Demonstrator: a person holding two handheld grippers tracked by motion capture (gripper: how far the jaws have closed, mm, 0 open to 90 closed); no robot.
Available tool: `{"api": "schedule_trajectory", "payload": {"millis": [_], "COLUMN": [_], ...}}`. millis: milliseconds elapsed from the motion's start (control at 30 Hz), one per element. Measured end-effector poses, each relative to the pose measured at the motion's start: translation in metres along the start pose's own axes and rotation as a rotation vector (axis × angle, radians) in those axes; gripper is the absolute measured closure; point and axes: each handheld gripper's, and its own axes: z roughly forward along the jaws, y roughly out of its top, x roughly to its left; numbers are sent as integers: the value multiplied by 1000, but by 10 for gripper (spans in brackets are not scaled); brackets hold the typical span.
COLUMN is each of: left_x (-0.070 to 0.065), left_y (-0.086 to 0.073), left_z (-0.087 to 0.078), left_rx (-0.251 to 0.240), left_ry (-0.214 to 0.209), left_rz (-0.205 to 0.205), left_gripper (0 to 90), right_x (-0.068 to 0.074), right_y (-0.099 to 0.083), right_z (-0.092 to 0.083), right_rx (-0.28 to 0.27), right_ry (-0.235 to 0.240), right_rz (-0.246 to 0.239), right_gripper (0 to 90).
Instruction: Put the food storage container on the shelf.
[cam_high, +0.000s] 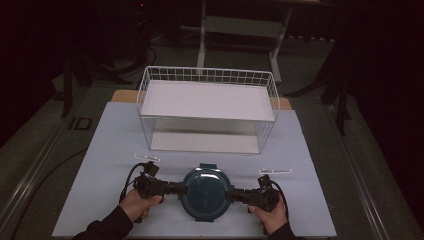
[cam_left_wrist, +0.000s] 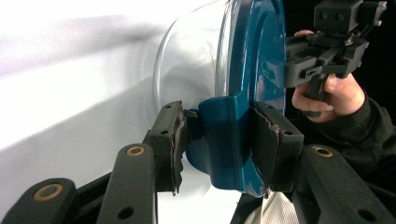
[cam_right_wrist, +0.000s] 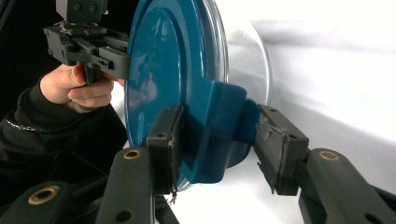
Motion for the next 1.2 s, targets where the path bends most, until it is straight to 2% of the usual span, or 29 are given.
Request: {"api": "schedule_trajectory", "payload": {"millis": [100, 267, 400, 567, 700, 833, 1033, 1167, 1200], "left_x": [-3, -7, -8, -9, -10, -8, -5, -3, -2], "left_y": [-1, -3, -3, 0, 9, 16, 31, 38, 44], "left_z": [0, -2, -3, -3, -5, -4, -4, -3, -3], "left_rx": [-8, -3, -12, -24, -49, -81, -95, -99, -104], "left_ry": [9, 19, 23, 25, 24, 23, 25, 26, 33], "left_rz": [0, -4, -16, 3, 35, 48, 81, 85, 98], "left_gripper": [568, 574, 576, 576, 576, 575, 575, 576, 576], "right_x": [2, 3, 4, 3, 6, 6, 2, 0, -1], "right_y": [-1, -1, 1, 5, 12, 23, 37, 45, 48], "right_z": [-2, -3, -3, -4, -7, -9, -10, -10, -10], "right_rx": [3, 7, 5, -13, -27, -45, -61, -63, -63], "right_ry": [-11, -1, -1, 4, -5, -15, -19, -21, -21], "right_rz": [25, 39, 33, 21, 1, -17, -39, -53, -59], "right_gripper": [542, 554, 556, 556, 557, 557, 557, 557, 557]}}
